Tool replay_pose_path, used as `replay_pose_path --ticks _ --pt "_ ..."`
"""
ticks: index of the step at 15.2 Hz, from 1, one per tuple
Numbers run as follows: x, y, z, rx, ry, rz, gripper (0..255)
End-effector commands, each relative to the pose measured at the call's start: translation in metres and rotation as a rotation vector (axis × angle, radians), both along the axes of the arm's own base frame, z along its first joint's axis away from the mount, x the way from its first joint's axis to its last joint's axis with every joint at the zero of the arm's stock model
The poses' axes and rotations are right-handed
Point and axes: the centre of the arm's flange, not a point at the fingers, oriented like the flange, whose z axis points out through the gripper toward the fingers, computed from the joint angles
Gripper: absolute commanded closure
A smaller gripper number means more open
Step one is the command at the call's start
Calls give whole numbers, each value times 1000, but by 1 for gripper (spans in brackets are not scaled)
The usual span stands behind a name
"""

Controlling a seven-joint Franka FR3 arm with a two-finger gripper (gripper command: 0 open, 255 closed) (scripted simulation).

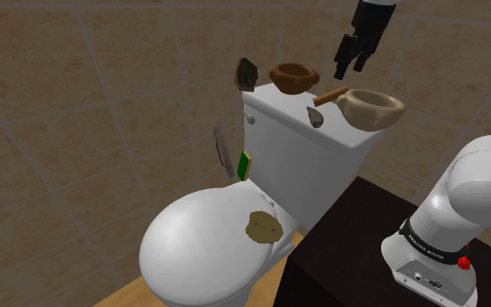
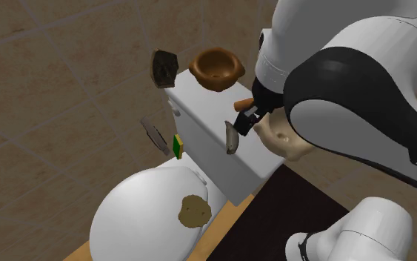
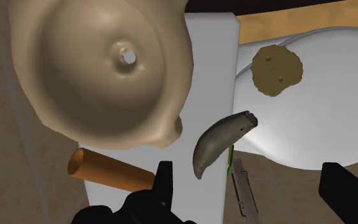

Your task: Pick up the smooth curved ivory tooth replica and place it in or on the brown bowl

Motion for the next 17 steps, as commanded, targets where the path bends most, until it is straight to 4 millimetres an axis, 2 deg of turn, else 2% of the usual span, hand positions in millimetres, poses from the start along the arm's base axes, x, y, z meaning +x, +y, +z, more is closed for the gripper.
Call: replay_pose_path --ticks 1,6,12,17 --pt "0 0 0 0 0 0 0" --pt "52 6 -51 -49 52 -147 0" --pt "110 1 -112 -106 112 -317 0" --pt "109 -4 -138 -106 112 -317 0"
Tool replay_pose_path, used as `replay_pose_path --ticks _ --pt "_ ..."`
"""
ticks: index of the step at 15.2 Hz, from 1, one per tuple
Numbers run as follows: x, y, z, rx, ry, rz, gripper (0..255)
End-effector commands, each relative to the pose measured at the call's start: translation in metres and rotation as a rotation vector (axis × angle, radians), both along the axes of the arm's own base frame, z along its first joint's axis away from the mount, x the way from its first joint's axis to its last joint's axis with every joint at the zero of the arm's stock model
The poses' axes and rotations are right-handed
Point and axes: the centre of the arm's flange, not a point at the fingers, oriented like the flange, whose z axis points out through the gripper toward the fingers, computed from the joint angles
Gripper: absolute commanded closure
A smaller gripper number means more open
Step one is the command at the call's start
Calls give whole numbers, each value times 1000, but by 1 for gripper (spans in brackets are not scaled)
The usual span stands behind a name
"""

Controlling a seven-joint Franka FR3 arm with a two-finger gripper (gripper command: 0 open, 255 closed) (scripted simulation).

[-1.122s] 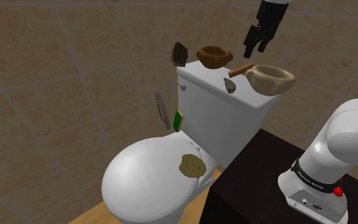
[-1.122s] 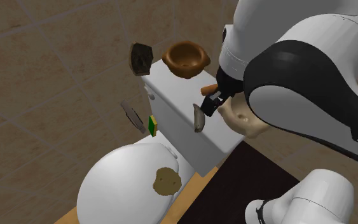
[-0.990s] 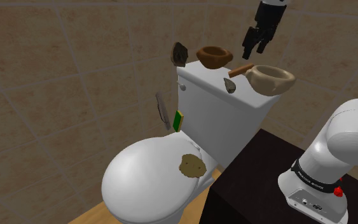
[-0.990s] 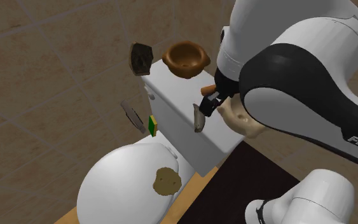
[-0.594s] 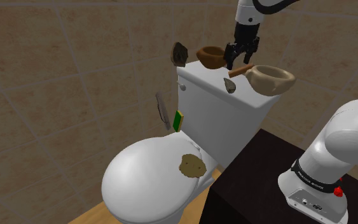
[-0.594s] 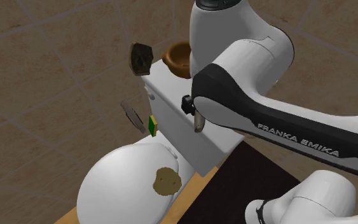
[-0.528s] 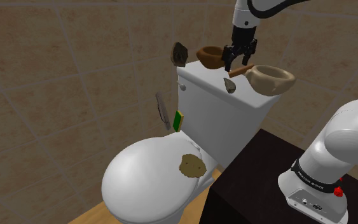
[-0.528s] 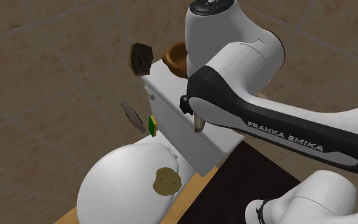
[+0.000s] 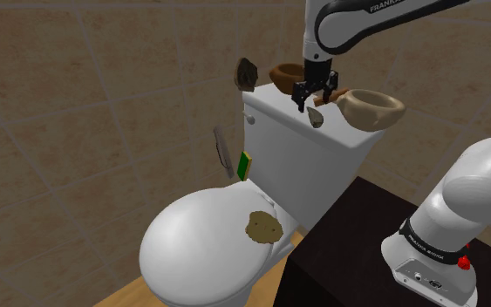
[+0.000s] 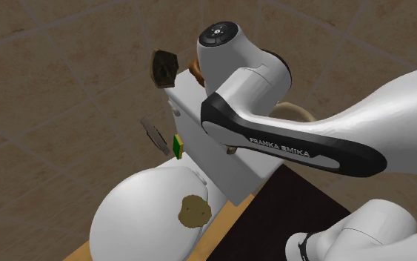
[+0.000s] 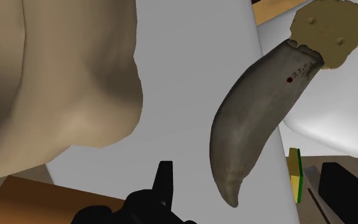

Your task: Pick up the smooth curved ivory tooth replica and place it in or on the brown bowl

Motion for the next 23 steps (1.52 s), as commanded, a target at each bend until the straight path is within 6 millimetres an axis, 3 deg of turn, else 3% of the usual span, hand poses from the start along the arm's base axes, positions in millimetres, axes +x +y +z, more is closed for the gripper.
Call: replay_pose_path --ticks 1,3,10,11,20,23 --pt "-1 -2 -11 0 0 -1 0" --pt "-1 -3 -19 0 0 -1 0" --pt "-1 -3 -19 0 0 -1 0" --pt "-1 -3 -19 0 0 -1 255" --pt "-1 -3 -19 0 0 -1 255" --pt "-1 -3 -3 0 0 -1 255"
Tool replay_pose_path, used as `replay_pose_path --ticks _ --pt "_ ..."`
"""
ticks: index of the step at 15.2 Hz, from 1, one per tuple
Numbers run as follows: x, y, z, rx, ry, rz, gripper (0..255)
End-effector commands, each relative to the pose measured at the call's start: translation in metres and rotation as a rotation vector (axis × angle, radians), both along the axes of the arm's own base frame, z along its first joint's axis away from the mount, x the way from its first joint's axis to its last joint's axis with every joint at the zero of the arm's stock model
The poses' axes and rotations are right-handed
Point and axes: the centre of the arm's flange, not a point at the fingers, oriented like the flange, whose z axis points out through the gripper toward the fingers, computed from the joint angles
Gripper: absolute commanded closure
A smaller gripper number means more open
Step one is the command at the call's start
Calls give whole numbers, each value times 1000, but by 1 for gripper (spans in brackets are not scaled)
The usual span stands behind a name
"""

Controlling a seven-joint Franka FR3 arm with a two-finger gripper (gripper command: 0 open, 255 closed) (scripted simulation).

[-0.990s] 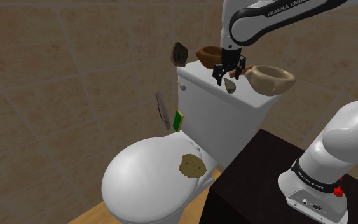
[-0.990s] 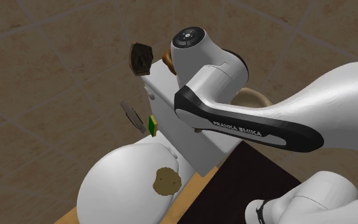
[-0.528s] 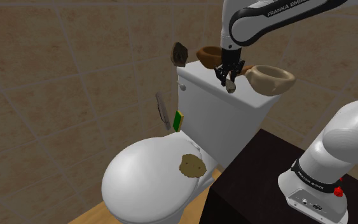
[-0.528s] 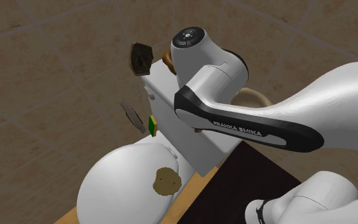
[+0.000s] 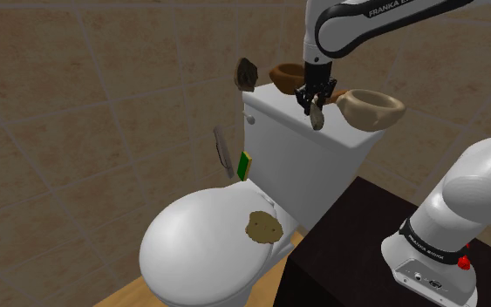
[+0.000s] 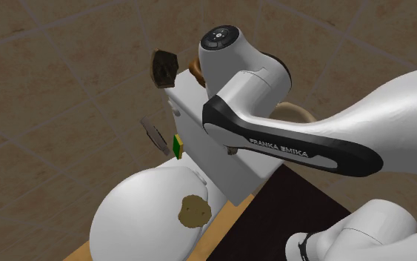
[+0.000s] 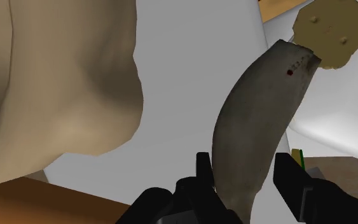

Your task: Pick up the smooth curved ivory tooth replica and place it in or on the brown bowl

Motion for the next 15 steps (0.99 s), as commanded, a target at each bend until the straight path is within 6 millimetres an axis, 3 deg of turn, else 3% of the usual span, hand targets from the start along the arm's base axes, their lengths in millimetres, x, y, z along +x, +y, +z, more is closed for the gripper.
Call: replay_pose_path --ticks 1,15 --pt "0 0 10 0 0 0 255" --pt "0 0 84 0 0 0 255"
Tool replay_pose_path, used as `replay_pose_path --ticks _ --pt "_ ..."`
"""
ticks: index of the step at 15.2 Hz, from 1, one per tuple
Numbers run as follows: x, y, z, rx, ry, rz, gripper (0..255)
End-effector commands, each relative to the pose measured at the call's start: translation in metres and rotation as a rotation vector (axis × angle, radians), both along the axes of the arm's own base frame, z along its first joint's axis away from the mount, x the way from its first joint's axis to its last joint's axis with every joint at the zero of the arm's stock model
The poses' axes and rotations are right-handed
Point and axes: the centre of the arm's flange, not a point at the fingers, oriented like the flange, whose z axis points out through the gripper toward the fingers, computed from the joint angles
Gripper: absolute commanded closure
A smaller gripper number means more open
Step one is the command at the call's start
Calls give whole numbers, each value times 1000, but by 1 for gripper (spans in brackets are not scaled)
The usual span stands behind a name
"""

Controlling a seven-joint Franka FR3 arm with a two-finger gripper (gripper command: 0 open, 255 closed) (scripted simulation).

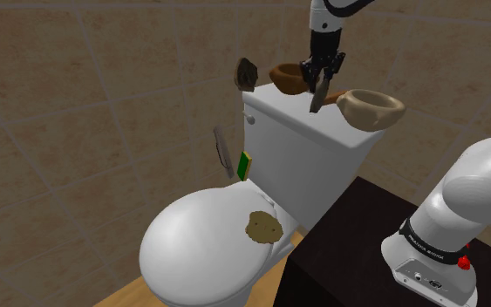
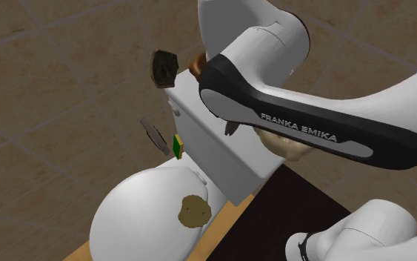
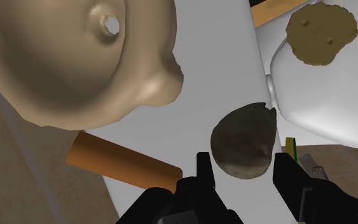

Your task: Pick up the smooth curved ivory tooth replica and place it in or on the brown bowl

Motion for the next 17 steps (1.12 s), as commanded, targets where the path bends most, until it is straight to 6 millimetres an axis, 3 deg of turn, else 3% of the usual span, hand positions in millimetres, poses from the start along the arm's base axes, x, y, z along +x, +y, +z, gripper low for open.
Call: replay_pose_path --ticks 1,15,17 --pt "1 1 11 0 0 0 255" --pt "1 1 82 0 0 0 255" --pt "21 -15 83 0 0 0 255"
